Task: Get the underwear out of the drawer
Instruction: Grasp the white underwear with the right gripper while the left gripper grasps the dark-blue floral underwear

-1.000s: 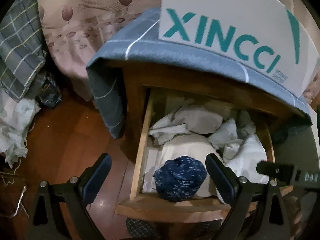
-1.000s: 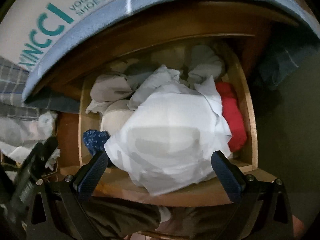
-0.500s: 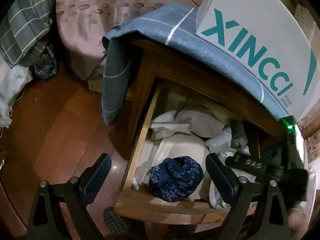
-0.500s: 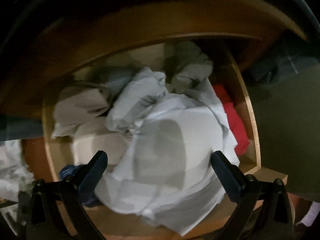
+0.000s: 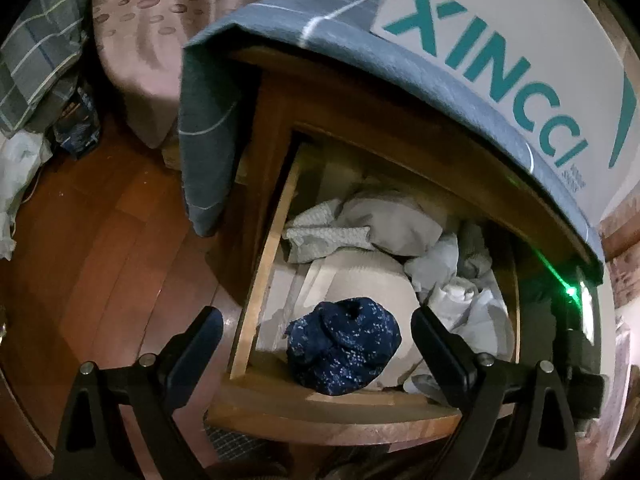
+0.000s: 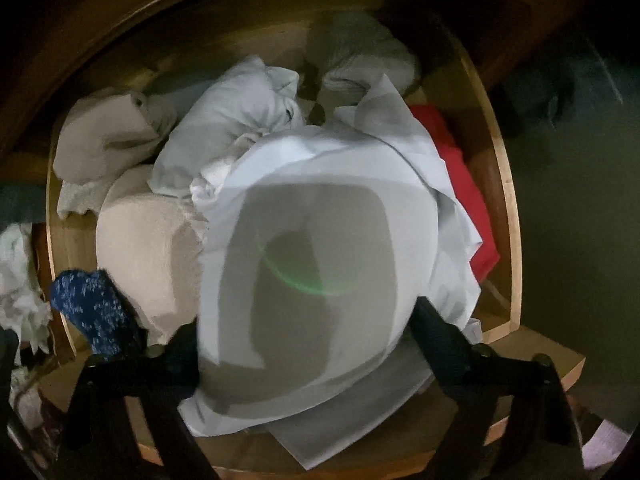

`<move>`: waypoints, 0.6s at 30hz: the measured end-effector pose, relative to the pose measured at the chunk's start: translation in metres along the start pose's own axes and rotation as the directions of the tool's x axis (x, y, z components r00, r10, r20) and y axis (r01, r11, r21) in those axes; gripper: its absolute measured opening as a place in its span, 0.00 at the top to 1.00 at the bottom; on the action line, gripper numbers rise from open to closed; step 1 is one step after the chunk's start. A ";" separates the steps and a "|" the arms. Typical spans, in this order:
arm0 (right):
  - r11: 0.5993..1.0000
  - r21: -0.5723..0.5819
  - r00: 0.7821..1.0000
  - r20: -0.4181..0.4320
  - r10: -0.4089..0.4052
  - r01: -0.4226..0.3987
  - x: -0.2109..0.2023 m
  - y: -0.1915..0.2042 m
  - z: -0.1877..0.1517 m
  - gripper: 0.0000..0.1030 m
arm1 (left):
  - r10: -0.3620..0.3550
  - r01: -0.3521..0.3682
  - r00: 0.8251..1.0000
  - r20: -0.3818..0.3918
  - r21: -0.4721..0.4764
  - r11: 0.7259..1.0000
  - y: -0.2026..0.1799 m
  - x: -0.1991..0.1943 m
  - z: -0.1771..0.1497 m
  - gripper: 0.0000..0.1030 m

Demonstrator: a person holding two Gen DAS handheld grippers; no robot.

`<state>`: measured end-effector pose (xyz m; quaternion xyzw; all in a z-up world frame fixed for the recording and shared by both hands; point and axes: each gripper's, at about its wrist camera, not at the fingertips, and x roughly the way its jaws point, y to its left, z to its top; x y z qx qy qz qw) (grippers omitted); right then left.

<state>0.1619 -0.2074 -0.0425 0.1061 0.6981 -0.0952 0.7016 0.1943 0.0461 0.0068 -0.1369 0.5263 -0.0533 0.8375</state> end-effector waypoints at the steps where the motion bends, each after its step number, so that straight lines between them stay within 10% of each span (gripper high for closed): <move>1: 1.000 -0.013 1.000 0.004 0.002 -0.001 -0.002 0.000 -0.003 0.31 | 0.000 0.000 1.000 -0.004 0.006 1.000 -0.002 0.001 0.000 0.05; 10: 0.992 -0.097 0.992 0.082 0.092 -0.084 -0.013 -0.011 -0.014 0.77 | -0.007 0.011 0.998 -0.055 0.067 0.998 -0.017 0.012 -0.003 0.05; 18: 0.977 -0.083 0.970 0.126 0.206 -0.197 -0.041 -0.028 -0.016 0.86 | -0.015 0.042 0.989 -0.149 0.177 0.983 -0.043 0.034 -0.011 0.05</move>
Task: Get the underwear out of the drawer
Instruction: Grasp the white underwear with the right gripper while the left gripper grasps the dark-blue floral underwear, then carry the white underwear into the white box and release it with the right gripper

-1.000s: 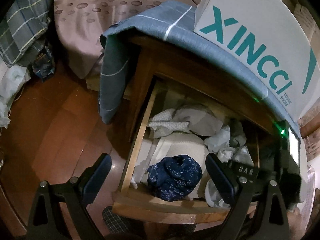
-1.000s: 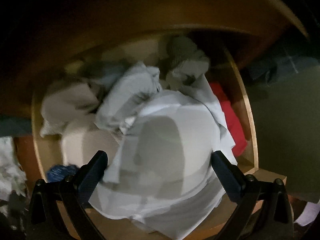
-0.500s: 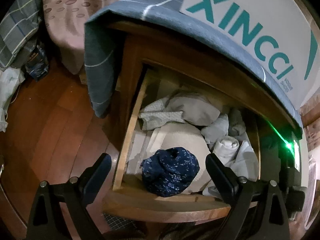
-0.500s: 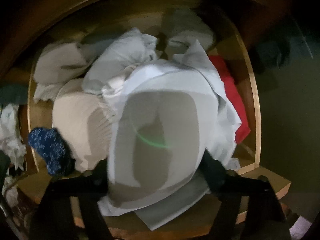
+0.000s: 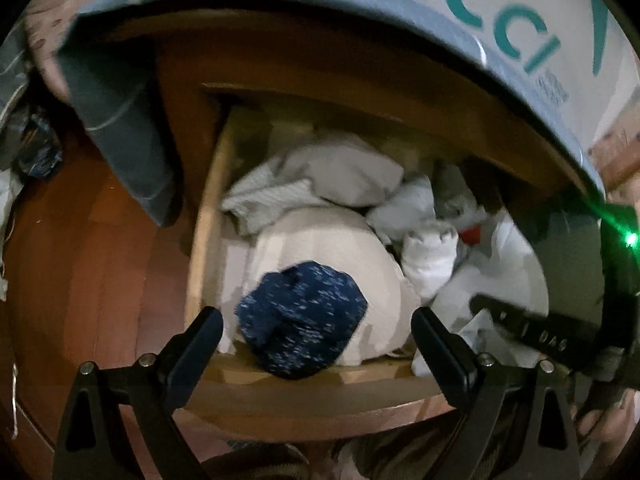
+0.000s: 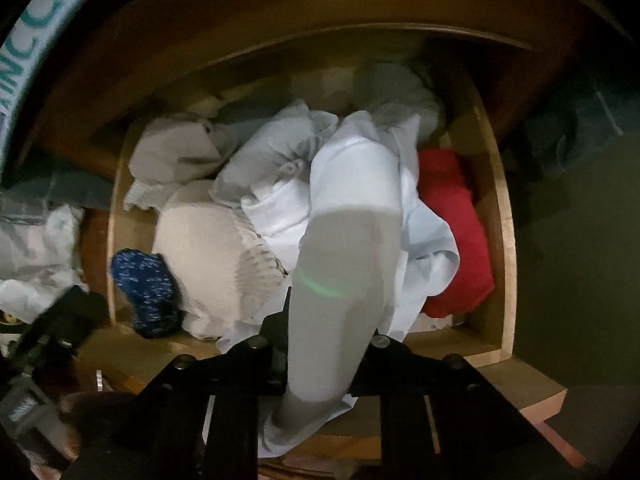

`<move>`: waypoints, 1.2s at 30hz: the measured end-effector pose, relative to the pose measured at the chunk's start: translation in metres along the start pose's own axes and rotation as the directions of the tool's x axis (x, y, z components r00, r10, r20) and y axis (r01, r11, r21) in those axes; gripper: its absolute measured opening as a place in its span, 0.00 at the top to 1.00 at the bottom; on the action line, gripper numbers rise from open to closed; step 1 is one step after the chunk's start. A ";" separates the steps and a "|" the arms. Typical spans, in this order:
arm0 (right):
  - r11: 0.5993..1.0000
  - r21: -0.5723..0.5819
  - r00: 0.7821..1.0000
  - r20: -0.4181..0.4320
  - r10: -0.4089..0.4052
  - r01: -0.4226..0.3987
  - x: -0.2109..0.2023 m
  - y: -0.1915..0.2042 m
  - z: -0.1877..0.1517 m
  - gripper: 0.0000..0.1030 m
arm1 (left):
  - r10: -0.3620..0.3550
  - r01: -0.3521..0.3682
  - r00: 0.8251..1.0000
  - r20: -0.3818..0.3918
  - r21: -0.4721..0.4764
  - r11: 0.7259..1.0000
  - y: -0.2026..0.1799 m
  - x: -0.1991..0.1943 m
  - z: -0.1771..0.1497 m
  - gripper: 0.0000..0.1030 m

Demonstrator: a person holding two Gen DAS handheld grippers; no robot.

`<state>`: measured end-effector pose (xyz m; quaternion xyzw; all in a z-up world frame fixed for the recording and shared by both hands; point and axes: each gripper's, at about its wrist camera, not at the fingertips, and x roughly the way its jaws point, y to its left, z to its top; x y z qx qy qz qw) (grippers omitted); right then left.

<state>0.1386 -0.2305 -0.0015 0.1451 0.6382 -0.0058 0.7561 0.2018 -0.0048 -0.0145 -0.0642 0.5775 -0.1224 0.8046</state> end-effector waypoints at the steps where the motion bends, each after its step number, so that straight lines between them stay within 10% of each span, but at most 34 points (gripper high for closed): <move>1: 1.000 0.001 1.000 0.010 0.015 -0.015 -0.002 -0.004 0.000 0.86 | 0.000 0.001 1.000 -0.011 0.007 1.000 -0.002 0.003 0.000 0.05; 18: 0.990 -0.028 0.986 0.092 0.139 -0.137 -0.024 -0.007 -0.001 0.87 | 0.021 -0.025 0.981 -0.194 -0.020 0.999 -0.013 0.063 0.010 0.05; 28: 0.987 -0.039 0.981 0.108 0.162 -0.159 -0.022 -0.006 -0.002 0.87 | 0.039 -0.051 0.979 -0.198 -0.059 0.997 -0.011 0.070 0.009 0.73; 36: 0.984 -0.074 0.974 0.145 0.174 -0.164 -0.032 -0.005 -0.006 0.87 | 0.016 -0.015 0.999 -0.048 0.018 1.000 -0.024 0.031 0.003 0.81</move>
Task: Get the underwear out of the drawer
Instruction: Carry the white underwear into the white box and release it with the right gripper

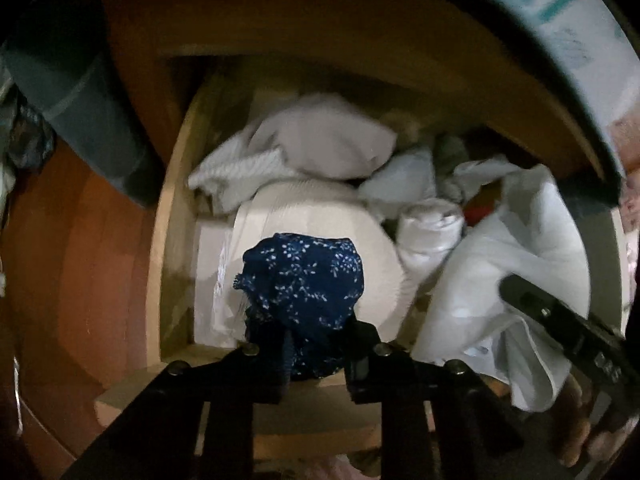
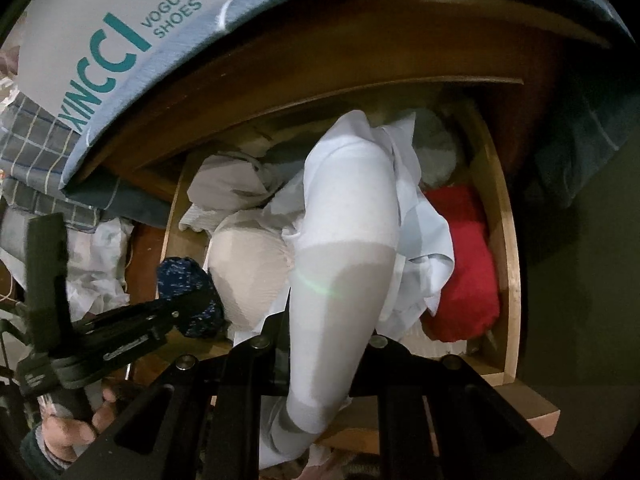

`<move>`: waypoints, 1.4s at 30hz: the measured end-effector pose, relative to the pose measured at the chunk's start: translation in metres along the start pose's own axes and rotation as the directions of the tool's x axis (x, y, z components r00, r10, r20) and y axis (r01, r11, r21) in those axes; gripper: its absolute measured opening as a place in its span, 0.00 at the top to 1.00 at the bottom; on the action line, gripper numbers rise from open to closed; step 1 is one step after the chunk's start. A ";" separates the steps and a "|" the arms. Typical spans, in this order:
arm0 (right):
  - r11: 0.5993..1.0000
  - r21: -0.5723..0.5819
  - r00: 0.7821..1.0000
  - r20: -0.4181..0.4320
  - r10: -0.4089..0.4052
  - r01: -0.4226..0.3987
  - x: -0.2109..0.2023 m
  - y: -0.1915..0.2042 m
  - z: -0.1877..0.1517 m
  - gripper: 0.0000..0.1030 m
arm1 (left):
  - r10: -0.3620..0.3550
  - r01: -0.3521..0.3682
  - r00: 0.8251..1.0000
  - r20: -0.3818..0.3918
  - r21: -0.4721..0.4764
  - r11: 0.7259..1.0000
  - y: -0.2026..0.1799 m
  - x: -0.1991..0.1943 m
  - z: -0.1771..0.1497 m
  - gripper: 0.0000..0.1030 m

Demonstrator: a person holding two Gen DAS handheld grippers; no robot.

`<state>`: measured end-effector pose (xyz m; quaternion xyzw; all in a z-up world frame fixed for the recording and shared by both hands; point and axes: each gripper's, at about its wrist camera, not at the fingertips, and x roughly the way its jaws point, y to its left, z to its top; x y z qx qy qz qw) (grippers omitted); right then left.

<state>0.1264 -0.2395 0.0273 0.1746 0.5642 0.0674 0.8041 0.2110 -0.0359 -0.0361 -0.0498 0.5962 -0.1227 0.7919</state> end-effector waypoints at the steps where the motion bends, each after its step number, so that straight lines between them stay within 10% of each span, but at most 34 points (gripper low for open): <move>1: 1.000 0.000 1.000 0.008 0.003 -0.003 -0.002 0.000 0.000 0.87 | 0.003 -0.003 1.000 0.023 0.012 1.000 -0.004 -0.005 -0.002 0.81; 11: 0.996 0.052 0.996 0.056 0.069 -0.072 -0.025 -0.006 -0.001 0.87 | -0.011 0.010 0.978 0.206 0.004 1.000 0.010 -0.049 -0.013 0.80; 42: 0.984 -0.101 0.942 0.290 0.170 -0.147 -0.221 0.075 0.019 0.88 | -0.069 0.076 0.954 0.292 -0.012 0.997 0.023 -0.066 -0.022 0.80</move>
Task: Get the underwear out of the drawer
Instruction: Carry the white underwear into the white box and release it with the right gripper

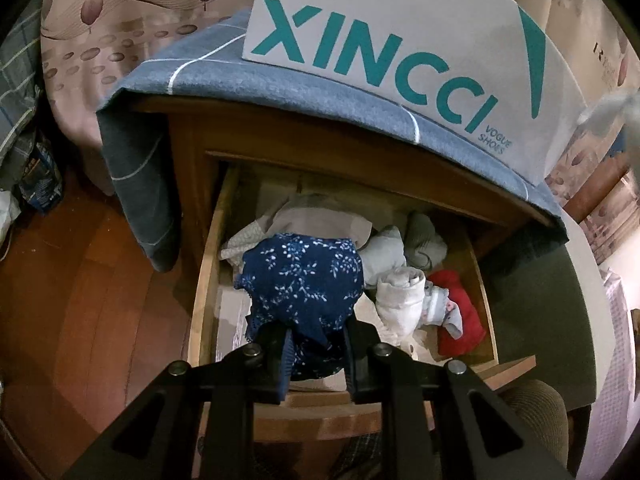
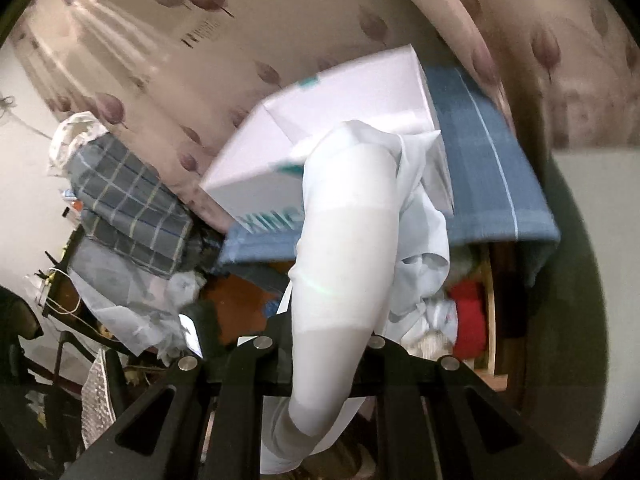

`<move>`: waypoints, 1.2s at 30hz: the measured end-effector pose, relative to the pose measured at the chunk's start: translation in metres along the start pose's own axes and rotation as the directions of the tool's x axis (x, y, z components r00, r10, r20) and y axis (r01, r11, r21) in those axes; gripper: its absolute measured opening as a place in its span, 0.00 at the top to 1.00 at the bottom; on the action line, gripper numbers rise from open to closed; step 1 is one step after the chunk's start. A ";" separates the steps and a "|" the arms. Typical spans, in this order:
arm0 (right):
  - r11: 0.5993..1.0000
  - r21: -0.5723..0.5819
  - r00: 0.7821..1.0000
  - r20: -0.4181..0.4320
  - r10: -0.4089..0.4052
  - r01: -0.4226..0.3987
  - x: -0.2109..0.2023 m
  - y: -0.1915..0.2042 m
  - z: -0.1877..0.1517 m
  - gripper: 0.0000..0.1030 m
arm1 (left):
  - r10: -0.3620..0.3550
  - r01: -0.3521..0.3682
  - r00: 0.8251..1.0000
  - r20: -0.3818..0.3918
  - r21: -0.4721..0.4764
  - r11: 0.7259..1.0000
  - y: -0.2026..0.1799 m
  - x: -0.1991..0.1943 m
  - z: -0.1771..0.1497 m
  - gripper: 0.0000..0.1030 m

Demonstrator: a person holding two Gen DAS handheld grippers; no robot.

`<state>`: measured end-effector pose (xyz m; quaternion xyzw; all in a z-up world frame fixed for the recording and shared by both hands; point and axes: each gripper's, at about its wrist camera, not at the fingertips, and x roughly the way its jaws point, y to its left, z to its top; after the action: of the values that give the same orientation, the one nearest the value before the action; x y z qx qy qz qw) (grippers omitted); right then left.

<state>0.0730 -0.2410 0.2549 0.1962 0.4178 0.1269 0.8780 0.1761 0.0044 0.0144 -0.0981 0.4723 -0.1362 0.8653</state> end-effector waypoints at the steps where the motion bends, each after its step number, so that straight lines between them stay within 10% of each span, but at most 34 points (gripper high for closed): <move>1: 1.000 -0.013 1.000 0.021 0.002 -0.002 -0.005 0.008 0.008 0.88 | -0.004 0.004 1.000 0.020 -0.007 1.000 0.001 0.002 -0.001 0.80; 14: 0.985 -0.123 0.970 0.224 -0.094 0.124 0.008 0.066 0.143 0.88 | -0.006 0.006 0.999 0.043 -0.015 1.000 0.002 -0.003 -0.001 0.81; 36: 0.929 -0.086 0.932 -0.023 -0.362 0.359 0.174 -0.014 0.157 0.80 | 0.065 -0.066 0.996 0.066 0.006 0.998 -0.005 -0.004 0.000 0.80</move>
<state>0.3046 -0.2237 0.2204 0.0783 0.4580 -0.0160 0.8853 0.1733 0.0009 0.0193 -0.0837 0.4459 -0.1063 0.8848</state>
